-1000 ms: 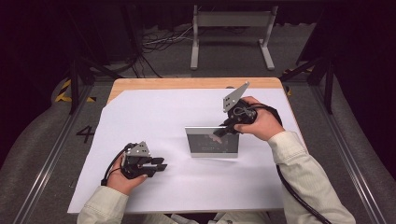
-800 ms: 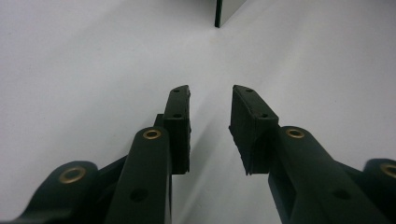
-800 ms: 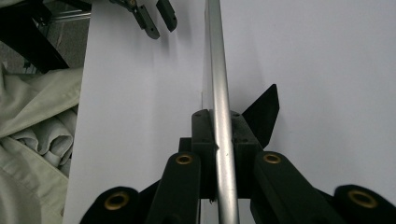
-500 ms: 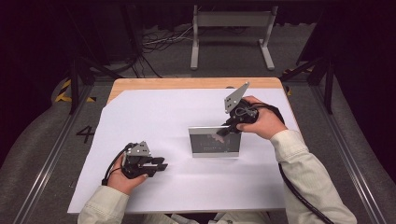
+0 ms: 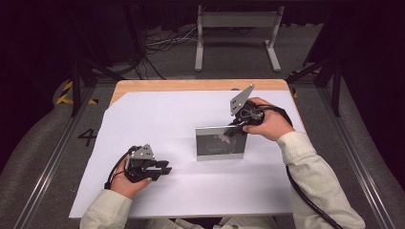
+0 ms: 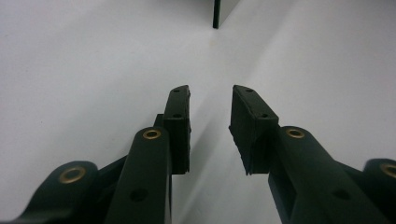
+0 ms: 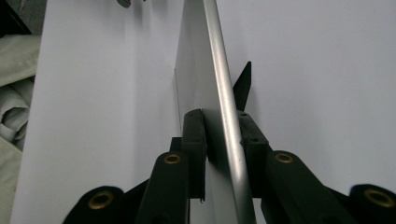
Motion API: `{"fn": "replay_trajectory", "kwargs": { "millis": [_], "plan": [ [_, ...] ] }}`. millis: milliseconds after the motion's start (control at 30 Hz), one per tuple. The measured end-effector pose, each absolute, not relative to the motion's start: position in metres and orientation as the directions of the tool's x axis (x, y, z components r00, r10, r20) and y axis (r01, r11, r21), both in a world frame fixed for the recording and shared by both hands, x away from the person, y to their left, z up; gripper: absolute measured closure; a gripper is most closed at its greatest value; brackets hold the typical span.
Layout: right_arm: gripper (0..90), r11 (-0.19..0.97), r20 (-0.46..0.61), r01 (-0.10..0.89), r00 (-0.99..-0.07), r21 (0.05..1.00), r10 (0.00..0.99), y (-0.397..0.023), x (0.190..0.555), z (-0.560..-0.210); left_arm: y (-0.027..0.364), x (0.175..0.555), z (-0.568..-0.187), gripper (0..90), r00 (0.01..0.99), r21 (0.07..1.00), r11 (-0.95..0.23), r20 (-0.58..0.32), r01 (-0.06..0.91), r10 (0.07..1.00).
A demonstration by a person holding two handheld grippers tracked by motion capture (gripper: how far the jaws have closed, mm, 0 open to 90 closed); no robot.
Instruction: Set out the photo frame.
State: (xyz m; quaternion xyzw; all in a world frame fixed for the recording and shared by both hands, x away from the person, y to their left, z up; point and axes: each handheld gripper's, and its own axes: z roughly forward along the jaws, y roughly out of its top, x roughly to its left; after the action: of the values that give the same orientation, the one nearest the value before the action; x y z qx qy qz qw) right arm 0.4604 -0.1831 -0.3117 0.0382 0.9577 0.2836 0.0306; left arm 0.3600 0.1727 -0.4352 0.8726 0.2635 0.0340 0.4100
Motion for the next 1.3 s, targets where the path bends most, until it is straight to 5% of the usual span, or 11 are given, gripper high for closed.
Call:
{"fn": "replay_trajectory", "kwargs": {
  "millis": [733, 967, 1300],
  "plan": [
    [76.5, 0.808, 0.015, 0.148, -0.985, 0.571, 0.170, -0.191, 0.458, -0.311, 0.168, 0.363, -0.435, 68.0, 0.866, 0.734, -0.531, -0.153, 0.423, 0.477],
    [55.5, 0.770, 0.014, 0.181, -0.976, 0.612, 0.219, -0.196, 0.458, -0.311, 0.167, 0.364, -0.435, 67.0, 0.866, 0.735, -0.530, -0.154, 0.422, 0.476],
    [39.8, 0.697, -0.023, 0.182, -0.962, 0.693, 0.273, -0.206, 0.453, -0.300, 0.168, 0.364, -0.434, 65.2, 0.864, 0.737, -0.529, -0.148, 0.421, 0.481]
  ]
}}
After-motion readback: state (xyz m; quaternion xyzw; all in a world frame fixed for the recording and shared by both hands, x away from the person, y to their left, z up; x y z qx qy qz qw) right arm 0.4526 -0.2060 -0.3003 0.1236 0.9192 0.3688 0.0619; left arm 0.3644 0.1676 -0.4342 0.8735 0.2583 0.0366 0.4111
